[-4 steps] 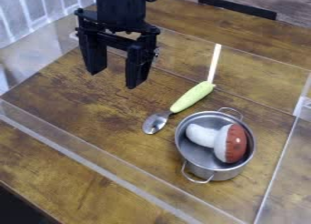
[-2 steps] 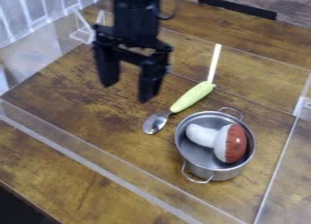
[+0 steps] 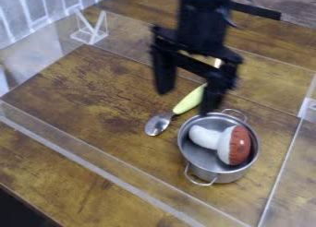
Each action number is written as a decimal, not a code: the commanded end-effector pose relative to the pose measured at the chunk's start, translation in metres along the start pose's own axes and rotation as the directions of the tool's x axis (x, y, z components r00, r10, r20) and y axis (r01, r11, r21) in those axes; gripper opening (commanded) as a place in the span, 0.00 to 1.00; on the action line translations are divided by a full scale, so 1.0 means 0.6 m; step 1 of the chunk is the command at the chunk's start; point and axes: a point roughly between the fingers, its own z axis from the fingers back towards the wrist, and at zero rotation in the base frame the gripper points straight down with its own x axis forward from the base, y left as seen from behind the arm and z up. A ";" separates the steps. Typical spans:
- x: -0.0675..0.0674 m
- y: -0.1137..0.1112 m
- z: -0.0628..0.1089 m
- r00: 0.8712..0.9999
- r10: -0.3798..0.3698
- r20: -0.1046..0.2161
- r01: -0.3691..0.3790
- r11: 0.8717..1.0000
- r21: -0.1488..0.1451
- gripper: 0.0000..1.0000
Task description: Remove the mushroom from the silver pot and put it on the table
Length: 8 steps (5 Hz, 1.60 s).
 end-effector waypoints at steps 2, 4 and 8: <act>0.032 -0.042 0.004 0.995 -0.060 0.078 0.059 0.998 0.011 1.00; 0.052 -0.035 -0.040 0.993 -0.085 0.077 0.083 0.996 0.028 1.00; 0.106 0.014 -0.070 0.994 -0.061 0.087 0.057 0.997 0.047 1.00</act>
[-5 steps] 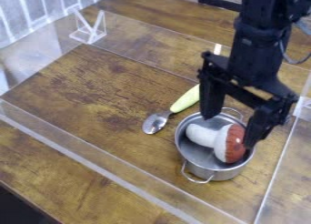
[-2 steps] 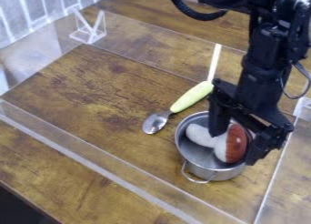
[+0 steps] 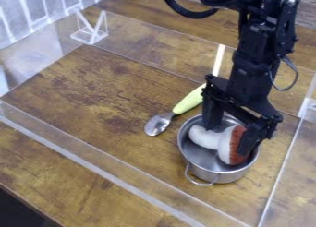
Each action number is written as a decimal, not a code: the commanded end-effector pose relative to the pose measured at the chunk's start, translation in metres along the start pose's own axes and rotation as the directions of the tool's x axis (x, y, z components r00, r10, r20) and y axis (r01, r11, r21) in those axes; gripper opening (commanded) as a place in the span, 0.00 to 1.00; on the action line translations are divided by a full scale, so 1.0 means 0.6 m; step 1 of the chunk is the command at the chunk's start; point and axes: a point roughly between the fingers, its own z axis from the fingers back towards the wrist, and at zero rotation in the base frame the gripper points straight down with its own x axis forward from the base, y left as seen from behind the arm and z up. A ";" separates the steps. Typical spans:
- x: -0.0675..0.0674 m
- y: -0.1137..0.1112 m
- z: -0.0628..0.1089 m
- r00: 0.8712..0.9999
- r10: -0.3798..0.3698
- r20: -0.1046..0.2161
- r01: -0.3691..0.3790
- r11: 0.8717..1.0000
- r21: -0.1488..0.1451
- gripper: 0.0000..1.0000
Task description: Remove the mushroom from the silver pot and put it on the table
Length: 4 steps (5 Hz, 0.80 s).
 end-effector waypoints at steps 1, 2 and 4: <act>0.011 0.034 0.031 0.997 0.043 0.060 -0.043 0.999 -0.001 1.00; 0.008 0.051 0.033 0.996 0.067 0.055 -0.067 0.998 0.002 1.00; 0.020 0.050 0.013 0.994 0.094 0.050 -0.094 0.996 0.003 1.00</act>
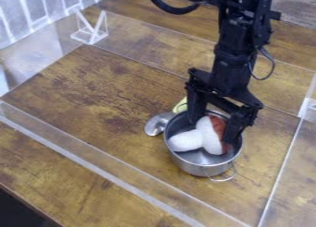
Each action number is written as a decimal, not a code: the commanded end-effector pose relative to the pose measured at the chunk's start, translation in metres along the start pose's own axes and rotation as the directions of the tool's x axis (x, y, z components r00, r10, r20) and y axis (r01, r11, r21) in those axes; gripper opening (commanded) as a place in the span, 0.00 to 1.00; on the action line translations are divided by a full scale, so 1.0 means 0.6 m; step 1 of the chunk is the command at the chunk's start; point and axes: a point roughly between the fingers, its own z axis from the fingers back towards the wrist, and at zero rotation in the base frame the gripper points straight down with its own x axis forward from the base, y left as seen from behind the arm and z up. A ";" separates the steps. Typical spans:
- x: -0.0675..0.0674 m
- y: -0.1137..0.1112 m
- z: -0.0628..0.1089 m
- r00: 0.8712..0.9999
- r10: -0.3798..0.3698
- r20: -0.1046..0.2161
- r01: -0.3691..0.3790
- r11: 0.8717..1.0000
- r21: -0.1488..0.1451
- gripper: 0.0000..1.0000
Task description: Remove the mushroom from the silver pot and put it on the table
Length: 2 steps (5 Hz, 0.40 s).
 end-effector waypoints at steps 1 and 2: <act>0.020 0.004 0.029 0.998 0.022 0.061 -0.022 1.000 0.000 1.00; 0.026 0.001 0.031 0.998 0.035 0.060 -0.035 0.999 0.001 1.00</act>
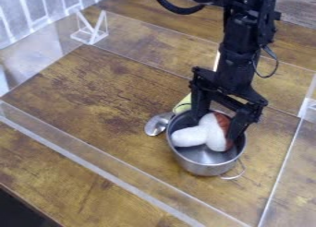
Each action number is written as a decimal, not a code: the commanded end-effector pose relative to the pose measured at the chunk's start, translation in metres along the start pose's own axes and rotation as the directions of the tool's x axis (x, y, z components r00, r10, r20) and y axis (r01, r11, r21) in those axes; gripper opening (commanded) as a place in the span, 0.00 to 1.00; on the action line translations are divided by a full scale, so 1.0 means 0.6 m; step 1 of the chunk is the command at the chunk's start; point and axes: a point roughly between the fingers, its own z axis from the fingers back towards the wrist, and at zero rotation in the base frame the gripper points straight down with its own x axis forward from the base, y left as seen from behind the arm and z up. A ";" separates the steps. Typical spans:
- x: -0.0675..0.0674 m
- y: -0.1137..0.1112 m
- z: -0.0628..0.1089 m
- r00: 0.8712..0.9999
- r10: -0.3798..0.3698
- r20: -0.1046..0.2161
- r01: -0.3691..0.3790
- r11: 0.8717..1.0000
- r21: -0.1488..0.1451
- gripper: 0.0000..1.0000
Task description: Remove the mushroom from the silver pot and put it on the table
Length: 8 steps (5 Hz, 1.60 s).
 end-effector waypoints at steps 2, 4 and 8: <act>0.017 -0.034 0.019 0.998 -0.022 0.058 0.022 1.000 0.005 1.00; 0.015 -0.032 0.014 0.996 -0.062 0.060 0.061 0.998 0.015 0.00; -0.023 -0.036 0.073 0.996 -0.045 0.071 0.041 0.998 0.054 0.00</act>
